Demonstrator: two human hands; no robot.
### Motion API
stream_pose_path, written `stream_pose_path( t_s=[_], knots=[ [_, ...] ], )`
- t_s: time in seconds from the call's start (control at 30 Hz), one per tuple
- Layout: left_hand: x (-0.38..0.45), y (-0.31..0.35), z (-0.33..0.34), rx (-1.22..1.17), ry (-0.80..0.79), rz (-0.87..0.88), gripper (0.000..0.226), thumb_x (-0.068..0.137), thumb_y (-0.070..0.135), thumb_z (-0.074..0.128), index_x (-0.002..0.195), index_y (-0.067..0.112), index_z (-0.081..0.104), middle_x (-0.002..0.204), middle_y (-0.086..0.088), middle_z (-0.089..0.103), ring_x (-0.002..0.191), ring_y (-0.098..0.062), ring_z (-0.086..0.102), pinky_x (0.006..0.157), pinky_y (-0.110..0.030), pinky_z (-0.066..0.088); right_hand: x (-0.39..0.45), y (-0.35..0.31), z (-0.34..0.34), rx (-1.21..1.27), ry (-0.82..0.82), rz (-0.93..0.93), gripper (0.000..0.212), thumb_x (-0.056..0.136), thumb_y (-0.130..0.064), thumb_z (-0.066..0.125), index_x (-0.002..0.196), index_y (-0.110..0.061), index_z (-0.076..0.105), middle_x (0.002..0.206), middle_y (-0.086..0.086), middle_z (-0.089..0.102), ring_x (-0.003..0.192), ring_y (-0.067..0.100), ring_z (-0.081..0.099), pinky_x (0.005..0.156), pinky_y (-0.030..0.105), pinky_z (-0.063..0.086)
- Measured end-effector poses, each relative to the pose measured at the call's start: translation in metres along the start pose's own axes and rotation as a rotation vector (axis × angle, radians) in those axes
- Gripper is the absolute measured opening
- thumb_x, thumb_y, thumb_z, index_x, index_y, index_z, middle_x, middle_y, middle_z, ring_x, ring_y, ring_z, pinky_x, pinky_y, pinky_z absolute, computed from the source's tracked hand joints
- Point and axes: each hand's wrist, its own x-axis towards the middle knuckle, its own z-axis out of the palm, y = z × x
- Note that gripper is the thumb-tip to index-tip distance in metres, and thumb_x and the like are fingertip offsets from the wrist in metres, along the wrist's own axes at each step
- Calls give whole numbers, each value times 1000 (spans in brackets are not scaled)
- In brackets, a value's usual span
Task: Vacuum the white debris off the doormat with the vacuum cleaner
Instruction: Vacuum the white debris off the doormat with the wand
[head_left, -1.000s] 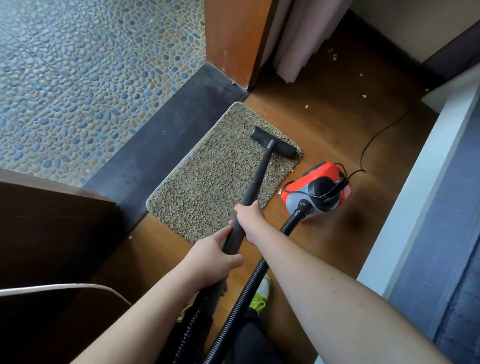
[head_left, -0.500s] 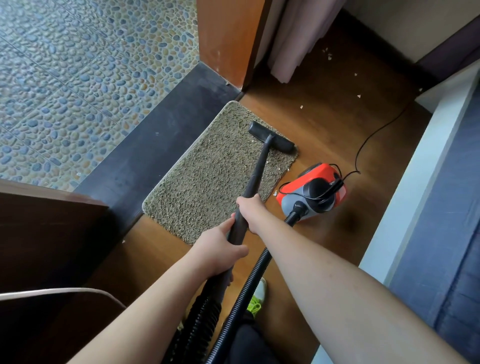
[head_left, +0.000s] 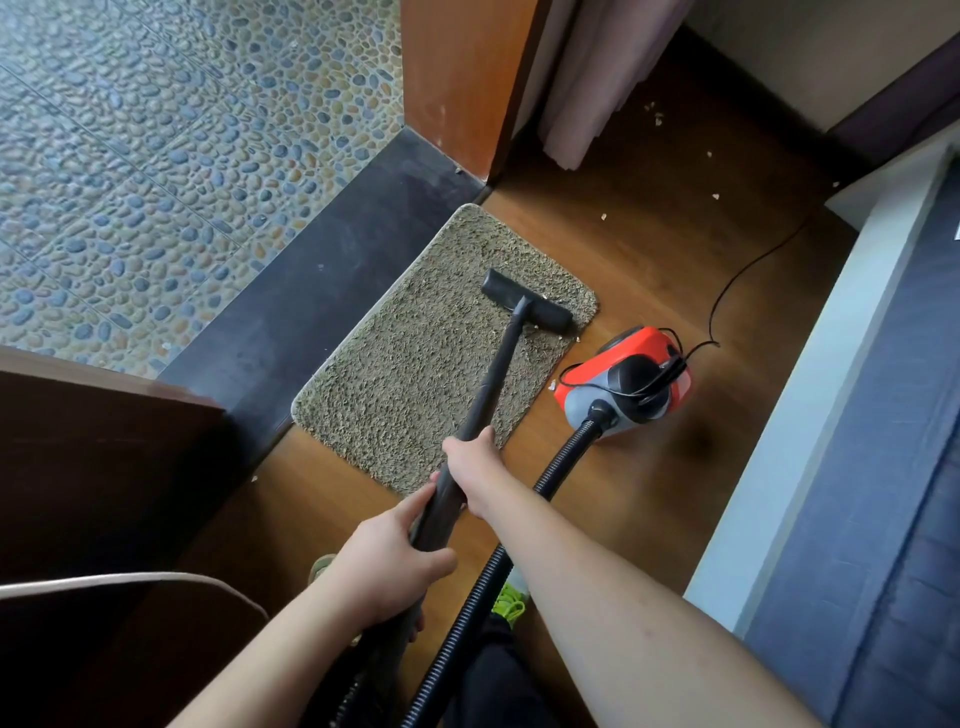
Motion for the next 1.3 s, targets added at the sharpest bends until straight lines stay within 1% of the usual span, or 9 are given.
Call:
stream_pose_path(
  t_s=[0.13,0.3,0.5,0.63,0.87,0.97,1.1,1.2,1.3],
  knots=[
    [-8,-11,-2,-3,20,-1,79,77,20,67,147,42,37,74,3,67,55,-11,69,47,-16,49,-8,8,5,-11,-7,11,66,97,-26,49,153,-30,14,94,4,62,63,20,67,67,42,61],
    [-14,-18,-4,-57,-7,-10,80,76,19,65,145,47,35,75,0,69,52,-18,69,50,-24,55,-11,11,10,-33,-11,6,68,97,-26,49,154,-30,12,113,7,62,58,14,66,50,28,51],
    [-5,-12,-1,-54,5,3,80,77,19,66,147,44,36,76,6,67,53,-14,69,45,-16,47,-2,7,6,-18,6,-4,68,97,-24,49,155,-30,14,100,3,59,73,21,69,73,42,61],
    [1,-3,0,-116,-25,8,80,76,15,63,144,47,36,80,0,71,49,-26,69,46,-31,56,4,-1,2,-44,36,-23,70,95,-27,52,154,-28,15,115,8,58,93,30,69,81,49,60],
    [16,11,3,-135,-38,18,83,77,13,61,148,45,32,84,-6,70,48,-31,68,44,-36,56,17,-12,-12,15,50,-14,64,96,-24,50,152,-26,19,98,5,57,84,28,70,76,45,61],
    [25,18,4,-141,-43,3,85,78,14,61,151,43,30,90,-7,69,48,-31,68,42,-34,54,24,-18,-15,0,64,-19,61,94,-25,51,149,-23,24,110,10,60,87,30,70,75,46,61],
    [32,29,4,-119,-46,12,86,79,12,61,151,43,28,77,-6,69,46,-28,67,42,-33,54,30,-27,-23,34,65,-18,55,95,-21,50,145,-22,28,110,10,60,68,23,67,57,32,56],
    [36,36,2,-100,-49,17,86,79,13,62,152,43,27,81,-4,68,48,-29,68,44,-34,56,34,-35,-25,39,62,-1,58,94,-22,52,146,-23,27,105,10,59,82,29,69,75,47,61],
    [40,42,0,-73,-50,21,86,79,16,63,152,43,26,81,-3,68,50,-29,69,46,-34,57,35,-41,-28,69,53,10,58,94,-21,52,146,-23,27,107,10,57,82,29,68,78,47,60]
  ],
)
